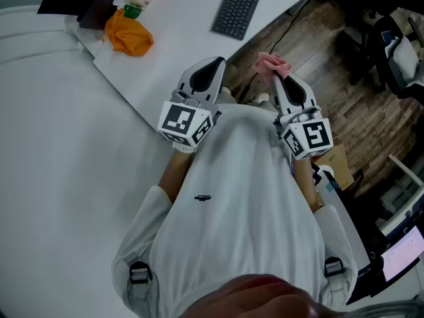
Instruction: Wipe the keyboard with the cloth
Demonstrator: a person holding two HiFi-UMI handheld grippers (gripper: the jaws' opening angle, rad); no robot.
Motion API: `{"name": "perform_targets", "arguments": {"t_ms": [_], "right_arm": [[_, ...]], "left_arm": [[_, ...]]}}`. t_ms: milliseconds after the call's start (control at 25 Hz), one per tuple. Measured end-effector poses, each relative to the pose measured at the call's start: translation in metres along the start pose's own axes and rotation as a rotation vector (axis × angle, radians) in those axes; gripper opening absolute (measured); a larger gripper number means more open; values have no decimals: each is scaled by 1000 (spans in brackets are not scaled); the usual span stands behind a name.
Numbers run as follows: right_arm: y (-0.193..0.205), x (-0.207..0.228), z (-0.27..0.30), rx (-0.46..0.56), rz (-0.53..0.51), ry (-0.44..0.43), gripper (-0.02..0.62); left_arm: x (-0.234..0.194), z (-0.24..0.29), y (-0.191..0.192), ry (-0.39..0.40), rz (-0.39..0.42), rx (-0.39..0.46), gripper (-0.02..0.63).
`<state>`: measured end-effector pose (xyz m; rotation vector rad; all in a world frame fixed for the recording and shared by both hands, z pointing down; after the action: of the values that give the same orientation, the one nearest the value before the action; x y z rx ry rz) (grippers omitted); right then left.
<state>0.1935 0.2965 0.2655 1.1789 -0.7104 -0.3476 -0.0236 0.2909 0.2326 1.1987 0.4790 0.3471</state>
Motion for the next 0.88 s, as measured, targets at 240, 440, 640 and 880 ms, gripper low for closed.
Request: {"name": "perform_targets", "arguments": {"t_ms": [240,440,640,880], "right_arm": [[-1,2,-14,24,6,-6,31],[6,17,-30,7,-2,18,29],[7,37,-49,62,15,80,31],[9,60,-55,28,99,61,21]], "left_arm": [[17,4,4,17,-6,-8,20],[38,18,6,44,4,-8,19],[57,30,12,59,-7,-24,20],[65,49,7,81,-7,-48,20]]}}
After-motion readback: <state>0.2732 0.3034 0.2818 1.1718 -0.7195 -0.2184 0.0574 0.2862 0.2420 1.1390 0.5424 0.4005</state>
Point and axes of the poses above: the fingertips, and each gripper's own axes: z forward along the fingers, x to its right, y out of its underside, the point moved 8 cm from there along -z, backward along the fingers, and after that the axes turned 1 degree about -x, right-handed, at the moved point
